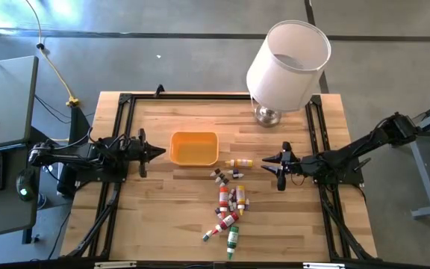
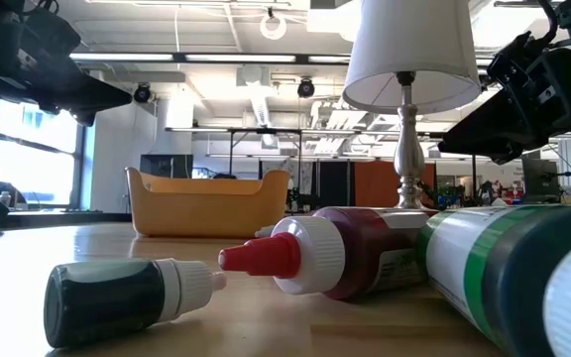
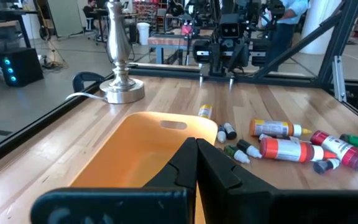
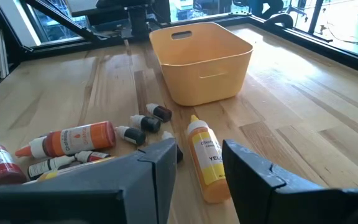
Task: Pick & Place food coloring
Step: Put the large yellow food coloring bottle into the yellow bin
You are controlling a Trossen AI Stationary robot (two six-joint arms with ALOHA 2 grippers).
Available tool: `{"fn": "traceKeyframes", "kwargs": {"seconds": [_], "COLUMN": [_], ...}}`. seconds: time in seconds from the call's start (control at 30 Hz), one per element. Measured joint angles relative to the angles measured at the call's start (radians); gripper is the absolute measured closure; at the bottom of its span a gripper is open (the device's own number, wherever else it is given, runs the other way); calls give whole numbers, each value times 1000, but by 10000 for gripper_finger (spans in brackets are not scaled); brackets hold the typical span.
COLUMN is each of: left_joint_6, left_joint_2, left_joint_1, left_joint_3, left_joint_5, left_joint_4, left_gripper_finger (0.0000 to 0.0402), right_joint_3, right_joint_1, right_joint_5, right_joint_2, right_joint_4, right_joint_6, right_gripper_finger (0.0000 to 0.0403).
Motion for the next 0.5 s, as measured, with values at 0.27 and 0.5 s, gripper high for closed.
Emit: {"fn": "traceKeyframes", "kwargs": {"seconds": [0.27,0.5], "left_joint_6": [2,2], "left_joint_2": [0,0], "left_joint_1": [0,0], "left_joint_3": [1,2], "left_joint_5": [-47,-49], "left_joint_4": [1,1], "left_gripper_finger": [401,401], "right_joint_3": [0,0], "right_joint_1": [0,0], "right_joint_5": [0,3], "right_joint_2": [0,0], "right_joint_4": [0,0], "right_joint_6": [0,-163], "right_gripper_finger": [279,279]}}
